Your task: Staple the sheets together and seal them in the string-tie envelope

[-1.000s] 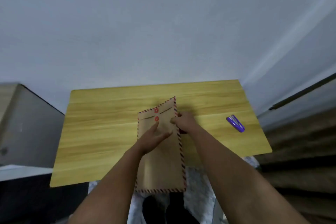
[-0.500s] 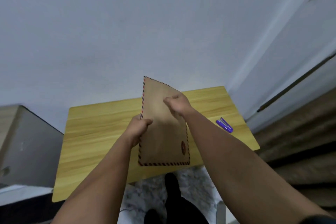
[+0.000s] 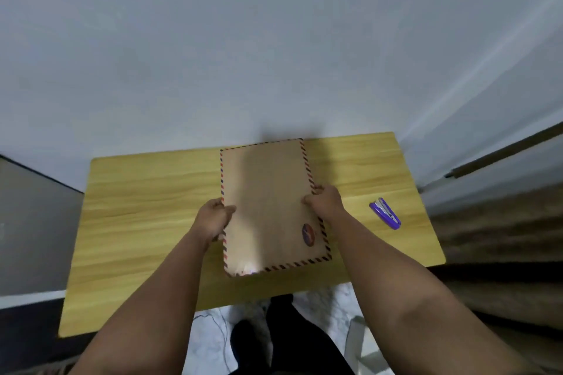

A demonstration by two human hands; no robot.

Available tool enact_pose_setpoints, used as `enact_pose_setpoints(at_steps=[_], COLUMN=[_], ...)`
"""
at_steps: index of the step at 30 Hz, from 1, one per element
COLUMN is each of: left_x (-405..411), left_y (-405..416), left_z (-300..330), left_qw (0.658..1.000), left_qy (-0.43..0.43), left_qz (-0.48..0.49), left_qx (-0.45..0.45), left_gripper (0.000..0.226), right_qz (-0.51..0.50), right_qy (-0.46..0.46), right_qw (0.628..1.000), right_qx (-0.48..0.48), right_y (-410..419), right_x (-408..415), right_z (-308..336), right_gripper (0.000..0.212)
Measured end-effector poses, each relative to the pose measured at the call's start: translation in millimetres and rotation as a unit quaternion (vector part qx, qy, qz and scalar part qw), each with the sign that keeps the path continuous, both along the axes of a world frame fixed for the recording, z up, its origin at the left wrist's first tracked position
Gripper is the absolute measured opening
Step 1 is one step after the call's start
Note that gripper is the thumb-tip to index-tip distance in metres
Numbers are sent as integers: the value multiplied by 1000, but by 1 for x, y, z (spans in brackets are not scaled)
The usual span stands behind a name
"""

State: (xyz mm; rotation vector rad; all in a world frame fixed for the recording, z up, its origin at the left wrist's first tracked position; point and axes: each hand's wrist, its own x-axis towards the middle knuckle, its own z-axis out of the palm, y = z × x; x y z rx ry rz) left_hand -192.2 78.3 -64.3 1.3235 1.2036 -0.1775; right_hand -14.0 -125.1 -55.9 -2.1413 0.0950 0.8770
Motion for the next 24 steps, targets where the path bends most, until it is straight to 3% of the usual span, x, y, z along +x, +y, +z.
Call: enact_pose_setpoints(at_steps=[2,3,5,6,8,10,15,20,24], left_x=[3,5,3,6,8,15,9,-16,-74], left_y=[3,5,14,14,-3,-18,-27,-39,-49], left_z=[-31,-49,-98,-96,-68,-48,-36,-24,-26], left_qw=[998,998,987,992,992,986,987,975,945], left_qy=[33,-10,-56,-60,23,69,51,76,108], left_qz=[-14,-21,75,42,-117,-103,-88,-139,-233], left_qx=[-53,-63,-131,-101,42,112,124,156,202], left_gripper=[28,41,67,65,35,18,22,42,72], right_qz=[55,85,129,134,128,139,134,76,-32], right_qy=[8,14,30,25,23,27,38,-4,-71], right_qw=[998,995,987,984,981,976,974,992,991], right_qx=[-43,-59,-95,-112,-145,-166,-181,-105,113], right_y=[-1,-4,2,-1,-2,-4,2,-4,6], right_x=[-4,-6,-6,-7,-4,4,0,-18,-18], right_z=[-19,-23,-45,-48,-57,-77,-59,-31,29], right_gripper=[34,37,36,36,52,64,70,64,49])
